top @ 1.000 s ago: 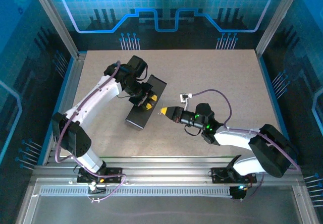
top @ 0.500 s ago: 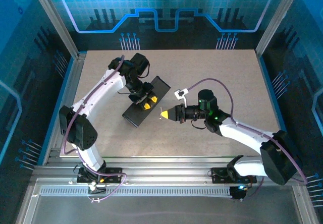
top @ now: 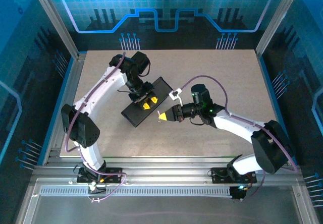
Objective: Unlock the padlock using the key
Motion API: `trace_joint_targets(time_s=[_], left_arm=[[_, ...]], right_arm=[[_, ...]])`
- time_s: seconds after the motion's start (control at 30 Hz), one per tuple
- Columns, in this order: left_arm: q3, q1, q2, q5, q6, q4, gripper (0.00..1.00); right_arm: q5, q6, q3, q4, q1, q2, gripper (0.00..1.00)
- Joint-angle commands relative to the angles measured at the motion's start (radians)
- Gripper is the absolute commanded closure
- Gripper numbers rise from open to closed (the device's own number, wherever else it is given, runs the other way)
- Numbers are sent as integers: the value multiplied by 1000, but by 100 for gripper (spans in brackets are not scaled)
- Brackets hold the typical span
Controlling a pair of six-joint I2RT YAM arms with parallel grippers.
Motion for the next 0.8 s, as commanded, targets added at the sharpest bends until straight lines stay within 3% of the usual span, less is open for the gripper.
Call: trace_joint_targets(time_s=[0.0, 0.77], left_arm=[[62, 6, 4, 46, 53, -51, 89], [115, -6, 32, 53, 183, -107, 90]], right_arm=[[-44, -49, 56, -59, -11, 36, 100], [-124, -139, 198, -177, -30, 146, 100]])
